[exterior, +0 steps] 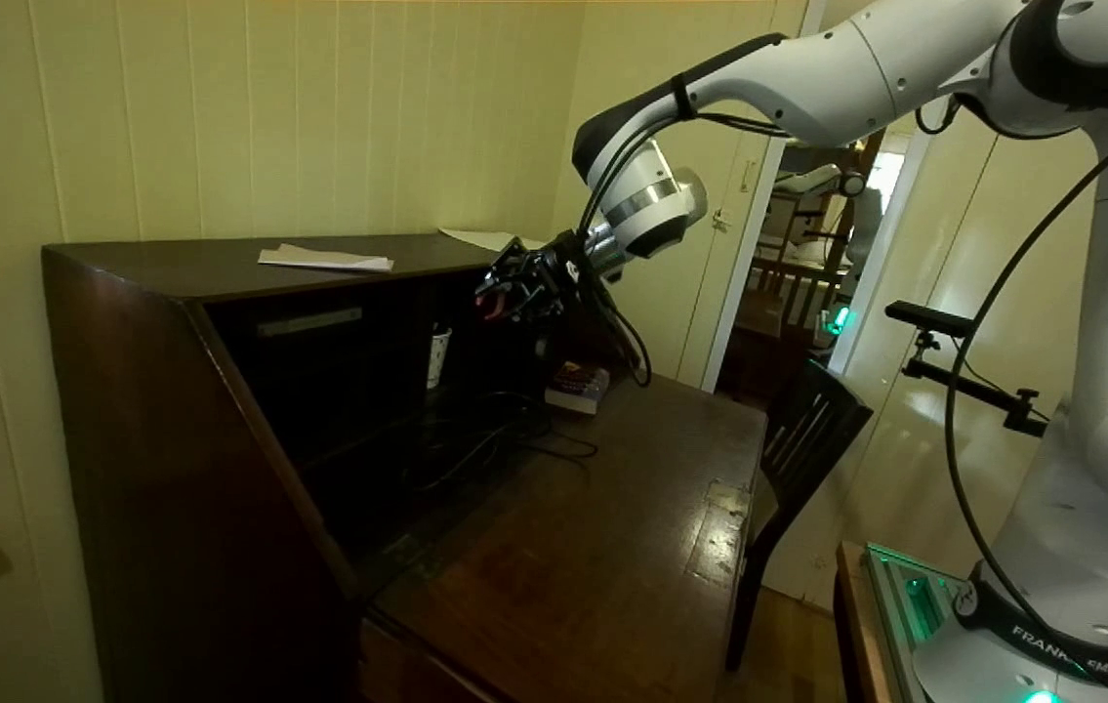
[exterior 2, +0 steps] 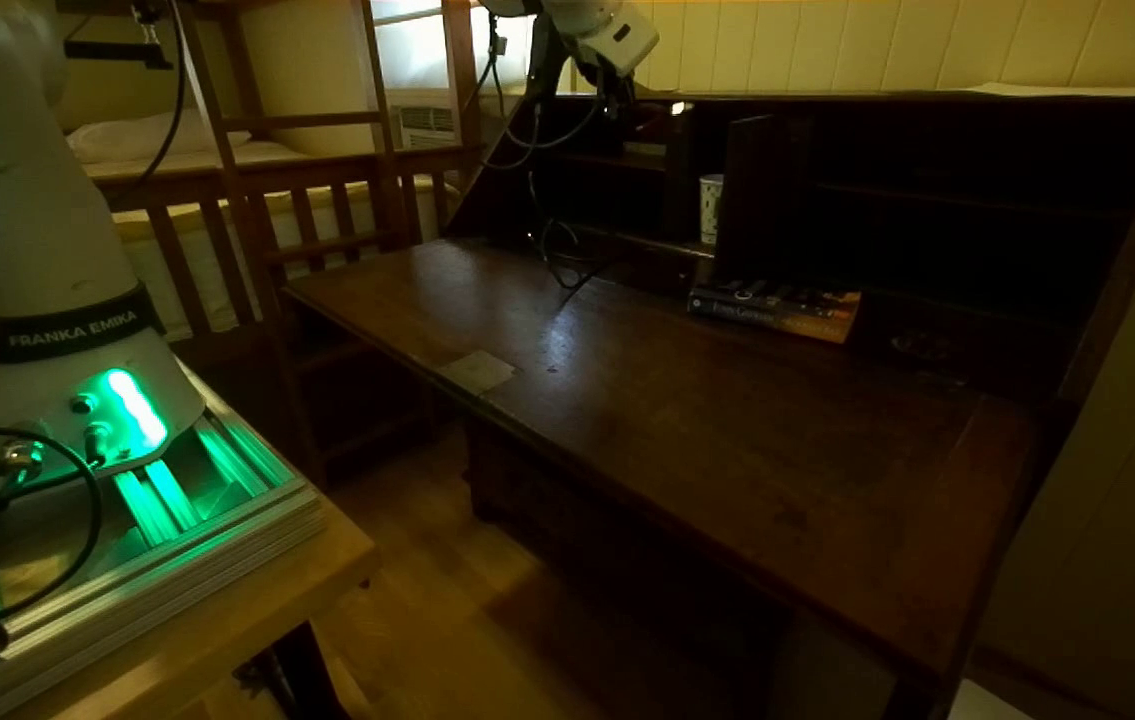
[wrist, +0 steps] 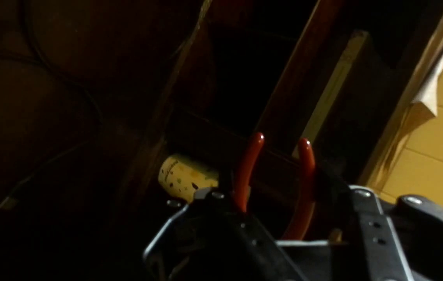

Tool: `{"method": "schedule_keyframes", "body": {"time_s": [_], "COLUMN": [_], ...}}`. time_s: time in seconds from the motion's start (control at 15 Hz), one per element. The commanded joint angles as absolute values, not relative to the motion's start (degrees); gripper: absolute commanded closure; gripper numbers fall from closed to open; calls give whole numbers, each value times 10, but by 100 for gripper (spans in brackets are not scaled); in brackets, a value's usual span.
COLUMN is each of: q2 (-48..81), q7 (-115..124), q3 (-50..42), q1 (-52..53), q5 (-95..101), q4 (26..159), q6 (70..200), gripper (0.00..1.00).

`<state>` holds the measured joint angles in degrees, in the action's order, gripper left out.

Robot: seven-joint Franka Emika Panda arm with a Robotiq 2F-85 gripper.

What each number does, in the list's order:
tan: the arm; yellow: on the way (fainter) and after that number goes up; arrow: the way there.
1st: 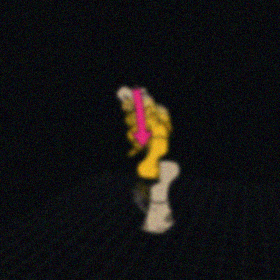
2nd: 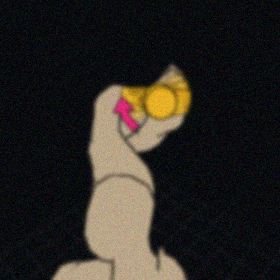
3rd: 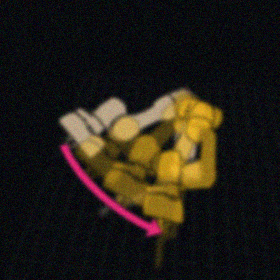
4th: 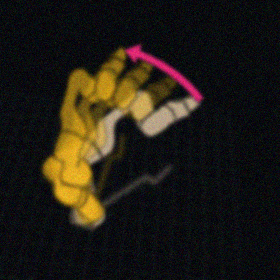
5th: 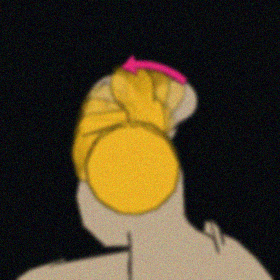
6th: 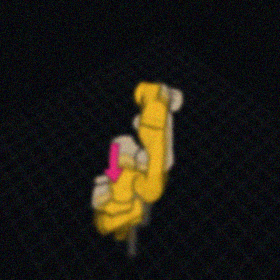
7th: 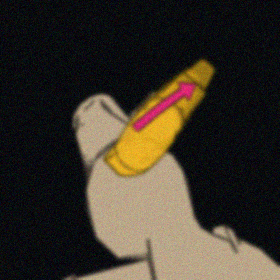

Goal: Use the orange object to open the cabinet door

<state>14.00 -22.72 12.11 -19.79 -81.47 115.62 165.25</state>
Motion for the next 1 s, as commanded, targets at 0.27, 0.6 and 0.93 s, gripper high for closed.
{"method": "schedule_keyframes", "body": {"time_s": [0.27, 0.6, 0.93], "q2": [123, 189, 257], "q7": [-139, 57, 253], "q3": [106, -4, -78], "q1": [-203, -153, -139], "q5": [-761, -619, -469], "q4": [1071, 918, 761], "q6": [1642, 1489, 1336], "gripper": [71, 71, 71]}}
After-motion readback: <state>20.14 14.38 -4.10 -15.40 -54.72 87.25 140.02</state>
